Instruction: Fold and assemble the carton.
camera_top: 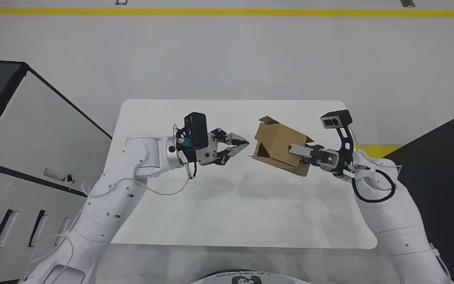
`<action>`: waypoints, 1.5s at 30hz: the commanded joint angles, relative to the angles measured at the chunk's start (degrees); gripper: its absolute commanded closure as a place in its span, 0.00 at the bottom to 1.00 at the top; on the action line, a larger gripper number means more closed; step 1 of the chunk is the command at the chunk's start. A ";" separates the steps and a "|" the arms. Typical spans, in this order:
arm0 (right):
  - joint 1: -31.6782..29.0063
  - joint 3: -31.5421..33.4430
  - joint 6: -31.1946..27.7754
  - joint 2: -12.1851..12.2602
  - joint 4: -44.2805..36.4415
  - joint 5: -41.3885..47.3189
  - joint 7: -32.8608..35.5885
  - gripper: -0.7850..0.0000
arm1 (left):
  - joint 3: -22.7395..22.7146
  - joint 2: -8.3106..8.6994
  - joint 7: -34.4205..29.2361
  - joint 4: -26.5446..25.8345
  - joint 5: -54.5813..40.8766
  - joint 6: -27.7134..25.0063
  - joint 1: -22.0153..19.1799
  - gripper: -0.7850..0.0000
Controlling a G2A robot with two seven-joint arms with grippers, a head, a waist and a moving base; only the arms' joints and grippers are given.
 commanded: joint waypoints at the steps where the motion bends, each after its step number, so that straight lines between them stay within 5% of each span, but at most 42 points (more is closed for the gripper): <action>1: -0.03 -0.05 0.07 0.00 -0.03 0.04 0.07 1.00 | -0.02 0.02 -0.07 -0.13 -0.17 -0.03 0.11 1.00; 45: 0.21 -2.70 0.17 -0.79 -1.49 2.14 0.17 1.00 | 6.43 -1.63 1.91 1.45 -0.34 -1.11 -2.78 1.00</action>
